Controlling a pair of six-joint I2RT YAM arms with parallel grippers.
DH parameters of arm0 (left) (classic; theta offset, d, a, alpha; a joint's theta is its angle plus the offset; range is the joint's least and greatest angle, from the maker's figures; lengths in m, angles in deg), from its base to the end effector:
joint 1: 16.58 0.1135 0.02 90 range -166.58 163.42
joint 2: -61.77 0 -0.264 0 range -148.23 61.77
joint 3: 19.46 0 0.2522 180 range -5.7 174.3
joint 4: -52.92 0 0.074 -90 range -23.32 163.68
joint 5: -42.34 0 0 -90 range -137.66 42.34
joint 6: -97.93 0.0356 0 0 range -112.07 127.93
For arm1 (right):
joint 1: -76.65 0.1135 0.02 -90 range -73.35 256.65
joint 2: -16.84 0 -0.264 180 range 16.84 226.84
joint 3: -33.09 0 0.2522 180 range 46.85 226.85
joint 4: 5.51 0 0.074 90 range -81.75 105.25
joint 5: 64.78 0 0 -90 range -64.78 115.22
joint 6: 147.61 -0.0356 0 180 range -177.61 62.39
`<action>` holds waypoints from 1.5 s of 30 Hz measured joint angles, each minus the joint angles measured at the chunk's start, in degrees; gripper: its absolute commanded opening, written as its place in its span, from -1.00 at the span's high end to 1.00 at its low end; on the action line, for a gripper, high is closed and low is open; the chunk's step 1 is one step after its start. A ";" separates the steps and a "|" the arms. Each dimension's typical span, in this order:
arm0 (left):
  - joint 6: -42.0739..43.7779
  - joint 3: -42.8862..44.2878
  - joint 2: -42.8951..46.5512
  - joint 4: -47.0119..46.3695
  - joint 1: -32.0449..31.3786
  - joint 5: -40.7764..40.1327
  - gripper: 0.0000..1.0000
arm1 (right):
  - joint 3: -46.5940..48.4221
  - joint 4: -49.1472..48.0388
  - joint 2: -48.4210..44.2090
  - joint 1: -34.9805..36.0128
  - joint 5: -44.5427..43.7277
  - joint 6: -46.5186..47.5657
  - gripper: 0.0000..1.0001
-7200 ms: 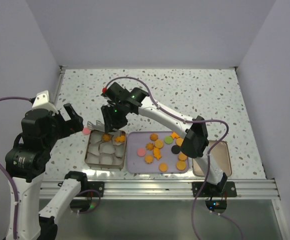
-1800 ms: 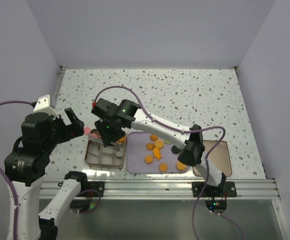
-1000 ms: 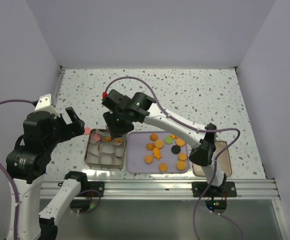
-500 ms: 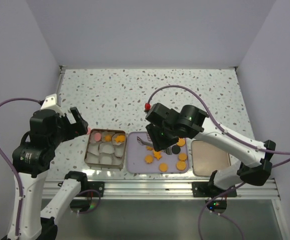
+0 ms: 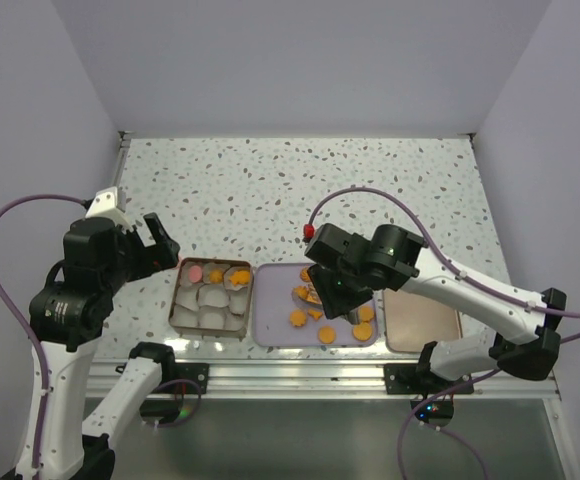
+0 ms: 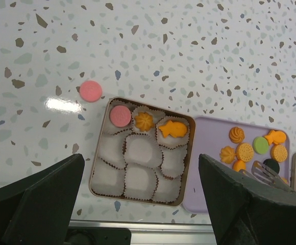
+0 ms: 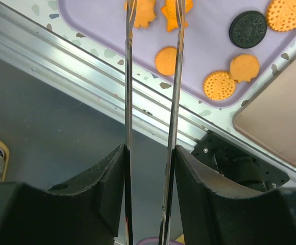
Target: Pack the cookies
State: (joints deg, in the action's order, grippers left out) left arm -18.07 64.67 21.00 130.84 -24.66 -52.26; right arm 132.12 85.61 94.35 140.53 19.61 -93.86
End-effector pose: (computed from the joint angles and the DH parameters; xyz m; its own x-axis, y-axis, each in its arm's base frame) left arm 0.0931 -0.0103 0.3969 -0.5375 -0.3650 -0.7601 -0.1791 0.9303 -0.3201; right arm 0.1069 0.2101 0.3612 -0.8523 -0.4015 -0.3353 -0.4645 0.8756 0.1322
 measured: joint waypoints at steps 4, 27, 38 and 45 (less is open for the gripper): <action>-0.02 0.00 0.20 0.00 0.00 0.11 -1.00 | -0.90 -0.07 0.00 0.81 1.14 -0.24 0.11; -0.52 -0.79 2.34 0.24 0.00 0.11 -1.00 | -3.23 -0.22 4.70 6.34 3.30 -1.31 0.08; -0.57 -0.79 2.97 0.70 0.00 0.09 -1.00 | -3.23 -0.20 7.50 6.58 3.02 -1.14 0.08; -0.57 -0.79 3.26 1.11 0.00 0.04 -1.00 | -2.32 -0.24 9.90 6.62 2.08 -0.55 0.10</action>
State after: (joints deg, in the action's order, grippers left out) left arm -18.63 63.88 24.25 131.96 -24.66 -52.22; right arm 129.81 85.37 104.25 147.15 21.69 -94.40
